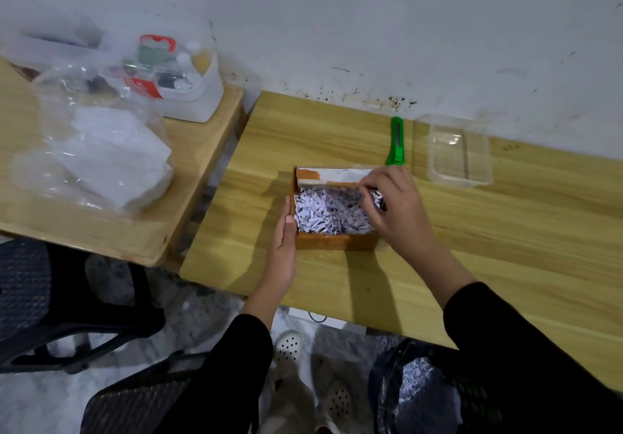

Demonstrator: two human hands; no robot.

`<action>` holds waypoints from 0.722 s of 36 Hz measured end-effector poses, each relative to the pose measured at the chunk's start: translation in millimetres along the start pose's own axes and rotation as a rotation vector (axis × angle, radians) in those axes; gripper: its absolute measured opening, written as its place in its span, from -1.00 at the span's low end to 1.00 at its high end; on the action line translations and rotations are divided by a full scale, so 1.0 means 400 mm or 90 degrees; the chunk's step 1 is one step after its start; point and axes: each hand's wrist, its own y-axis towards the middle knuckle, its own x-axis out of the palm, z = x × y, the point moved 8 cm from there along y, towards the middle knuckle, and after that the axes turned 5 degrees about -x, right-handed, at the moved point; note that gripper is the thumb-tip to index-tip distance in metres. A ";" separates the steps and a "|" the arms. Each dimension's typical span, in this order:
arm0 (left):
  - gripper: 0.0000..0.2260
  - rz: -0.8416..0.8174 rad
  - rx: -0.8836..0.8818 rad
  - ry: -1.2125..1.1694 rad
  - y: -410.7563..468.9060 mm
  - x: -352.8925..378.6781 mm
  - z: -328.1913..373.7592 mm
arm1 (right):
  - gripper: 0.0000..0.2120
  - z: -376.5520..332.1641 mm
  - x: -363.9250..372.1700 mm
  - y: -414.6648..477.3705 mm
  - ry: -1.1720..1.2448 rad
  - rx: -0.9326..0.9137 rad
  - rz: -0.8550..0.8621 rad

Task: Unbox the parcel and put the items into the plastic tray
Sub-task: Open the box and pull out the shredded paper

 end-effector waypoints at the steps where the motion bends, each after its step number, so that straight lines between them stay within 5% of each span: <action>1: -0.64 0.000 0.005 0.002 0.000 0.002 0.003 | -0.86 0.003 -0.007 0.024 -0.016 -0.004 0.001; 6: -0.64 -0.017 -0.008 0.007 0.000 0.002 0.002 | -0.80 0.081 -0.033 0.140 -0.040 0.002 0.029; 14: -0.66 -0.013 -0.013 0.025 -0.002 -0.003 -0.001 | -0.55 0.229 0.046 0.207 0.090 0.180 -0.003; 26: -0.68 -0.028 -0.009 0.035 0.006 -0.004 -0.005 | -0.44 0.288 0.143 0.005 0.192 0.436 -0.035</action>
